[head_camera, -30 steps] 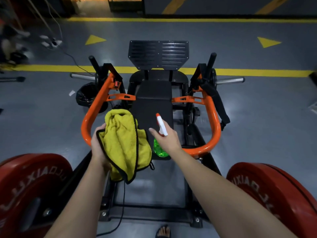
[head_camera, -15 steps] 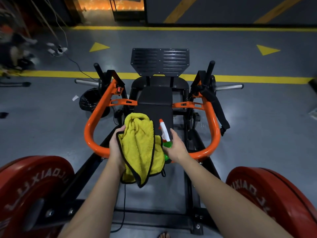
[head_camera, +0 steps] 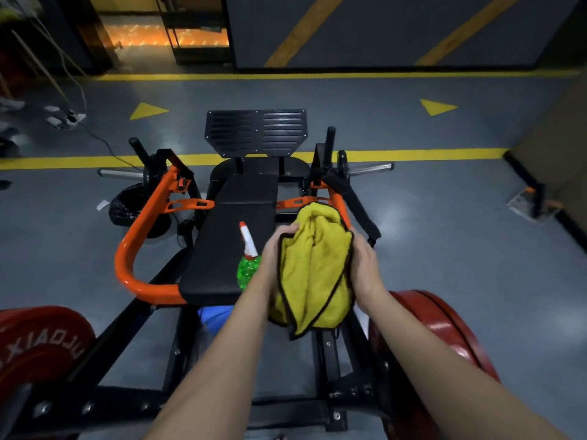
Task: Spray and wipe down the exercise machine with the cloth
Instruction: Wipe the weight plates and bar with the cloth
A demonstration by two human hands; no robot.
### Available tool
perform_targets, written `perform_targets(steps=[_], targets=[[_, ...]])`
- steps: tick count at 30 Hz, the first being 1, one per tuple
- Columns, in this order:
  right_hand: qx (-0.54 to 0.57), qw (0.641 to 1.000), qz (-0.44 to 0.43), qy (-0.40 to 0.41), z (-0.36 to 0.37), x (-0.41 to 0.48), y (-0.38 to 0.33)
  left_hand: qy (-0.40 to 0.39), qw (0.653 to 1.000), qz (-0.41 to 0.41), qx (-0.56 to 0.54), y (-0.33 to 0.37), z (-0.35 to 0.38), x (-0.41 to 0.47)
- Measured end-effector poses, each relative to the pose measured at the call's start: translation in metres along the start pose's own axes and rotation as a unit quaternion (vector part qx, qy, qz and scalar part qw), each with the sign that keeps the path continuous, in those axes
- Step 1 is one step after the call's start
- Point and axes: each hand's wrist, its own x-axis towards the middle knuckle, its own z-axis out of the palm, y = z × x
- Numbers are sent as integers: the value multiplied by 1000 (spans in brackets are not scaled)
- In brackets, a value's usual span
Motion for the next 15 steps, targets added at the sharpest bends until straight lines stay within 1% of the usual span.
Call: perform_targets(steps=[1,2,4,6,8,10,12,15], targets=[[38,999,21,2,-22,-3,-7,-7,1000,-5,11,-13,29,1],[49,998,26,8,-45,-9,-14,-16,1000,-8,19,-28,56,3],[46,999,-11,21,-96,-27,-30,-14,998,-8,56,-57,109,2],[41,997,-62,27,-149,-48,-40,5,992,9,127,-91,157,3],[22,996,-80,7,-200,-69,-42,20,976,40,212,-128,199,1],[-19,996,-86,-9,-246,-86,-34,10,959,30,283,-166,236,-6],[-32,996,-79,1,-285,-93,-16,12,927,9,375,-194,265,-17],[-30,995,-72,55,-324,-100,19,-4,838,-8,545,-221,285,-25]])
